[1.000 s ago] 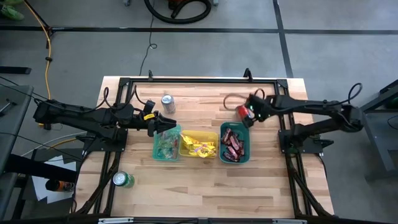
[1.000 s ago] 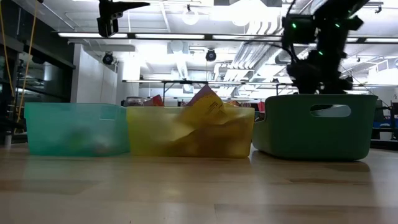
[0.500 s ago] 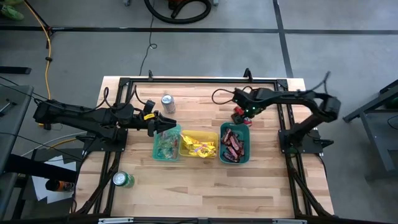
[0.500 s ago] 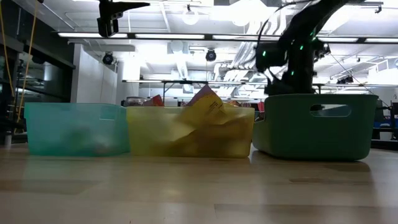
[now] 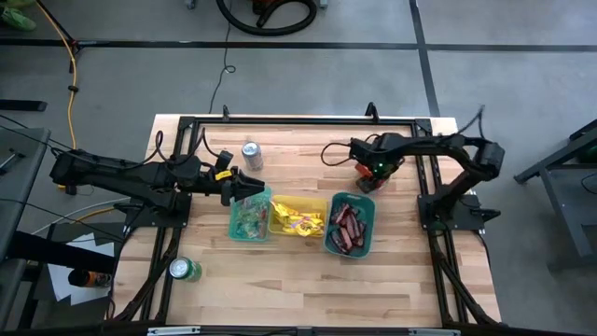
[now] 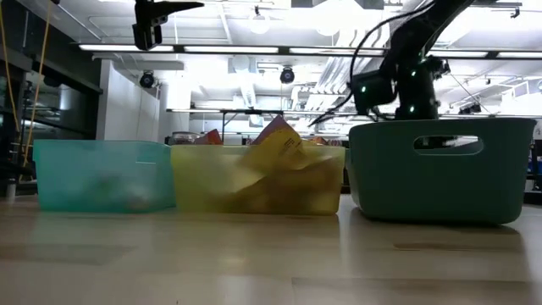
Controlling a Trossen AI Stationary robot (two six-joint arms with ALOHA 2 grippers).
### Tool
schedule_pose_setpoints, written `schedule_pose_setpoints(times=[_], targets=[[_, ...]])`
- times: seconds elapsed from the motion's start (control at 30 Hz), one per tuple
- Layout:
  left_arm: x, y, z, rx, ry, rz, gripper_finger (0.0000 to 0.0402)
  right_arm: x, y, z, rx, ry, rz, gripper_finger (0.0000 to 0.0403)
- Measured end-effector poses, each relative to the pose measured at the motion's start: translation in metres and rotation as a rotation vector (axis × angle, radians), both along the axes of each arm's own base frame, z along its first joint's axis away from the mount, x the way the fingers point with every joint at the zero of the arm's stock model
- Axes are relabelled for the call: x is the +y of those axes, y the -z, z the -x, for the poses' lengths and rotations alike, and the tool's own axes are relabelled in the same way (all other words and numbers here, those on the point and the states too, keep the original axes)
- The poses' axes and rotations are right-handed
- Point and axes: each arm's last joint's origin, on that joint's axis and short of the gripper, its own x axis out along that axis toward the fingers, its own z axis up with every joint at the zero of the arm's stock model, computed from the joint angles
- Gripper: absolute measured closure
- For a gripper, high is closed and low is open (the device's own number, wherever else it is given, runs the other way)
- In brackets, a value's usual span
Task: Sort candy
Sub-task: Adjust the red soda can
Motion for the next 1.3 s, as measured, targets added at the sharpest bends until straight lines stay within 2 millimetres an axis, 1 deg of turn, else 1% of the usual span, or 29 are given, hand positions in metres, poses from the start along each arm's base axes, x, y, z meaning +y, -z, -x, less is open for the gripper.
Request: schedule_pose_setpoints(times=[0.1, 0.2, 0.3, 0.4, 0.5, 0.6, 0.7, 0.77, 0.83, 0.9, 0.97, 1.03, 1.13, 1.23, 1.3], targets=[[0.0, 0.0, 0.0, 0.0, -0.009, -0.021, 0.0202, 0.003, -0.015, 0.006, -0.031, -0.041, 0.018, 0.0129], [0.002, -0.001, 0.0, -0.009, -0.054, -0.027, 0.0202, 0.008, -0.034, 0.014, -0.052, -0.108, 0.02, 0.0129], [0.004, -0.004, -0.009, -0.027, -0.064, -0.122, 0.0202, 0.015, -0.058, 0.014, -0.107, -0.192, 0.032, 0.0129], [0.004, -0.01, -0.03, 0.013, -0.035, -0.322, 0.0202, 0.026, -0.087, 0.003, -0.237, -0.31, 0.034, 0.0129], [0.002, -0.018, -0.058, 0.072, 0.017, -0.624, 0.0202, 0.041, -0.116, -0.013, -0.351, -0.423, 0.056, 0.0129], [0.001, -0.022, -0.086, 0.202, 0.093, -0.934, 0.0202, 0.058, -0.143, -0.028, -0.458, -0.523, 0.089, 0.0129], [0.001, -0.023, -0.112, 0.327, 0.16, -1.152, 0.0202, 0.075, -0.162, -0.039, -0.529, -0.566, 0.099, 0.0129], [0.0, -0.022, -0.126, 0.389, 0.193, -1.261, 0.0201, 0.085, -0.17, -0.045, -0.564, -0.584, 0.097, 0.0129], [0.0, -0.023, -0.137, 0.408, 0.205, -1.342, 0.0198, 0.094, -0.175, -0.05, -0.58, -0.592, 0.1, 0.0129], [0.0, -0.026, -0.146, 0.418, 0.2, -1.395, 0.0191, 0.101, -0.176, -0.053, -0.582, -0.6, 0.094, 0.0129], [0.002, -0.029, -0.15, 0.445, 0.192, -1.417, 0.0182, 0.108, -0.176, -0.055, -0.588, -0.604, 0.084, 0.0129], [0.003, -0.035, -0.152, 0.456, 0.18, -1.403, 0.0172, 0.112, -0.176, -0.056, -0.594, -0.609, 0.078, 0.0129], [0.006, -0.042, -0.149, 0.5, 0.187, -1.349, 0.0155, 0.117, -0.176, -0.056, -0.597, -0.601, 0.067, 0.0129], [0.008, -0.051, -0.144, 0.551, 0.193, -1.278, 0.0137, 0.119, -0.176, -0.057, -0.603, -0.599, 0.064, 0.0129], [0.009, -0.059, -0.142, 0.553, 0.183, -1.215, 0.0124, 0.12, -0.177, -0.057, -0.609, -0.603, 0.062, 0.0129]])
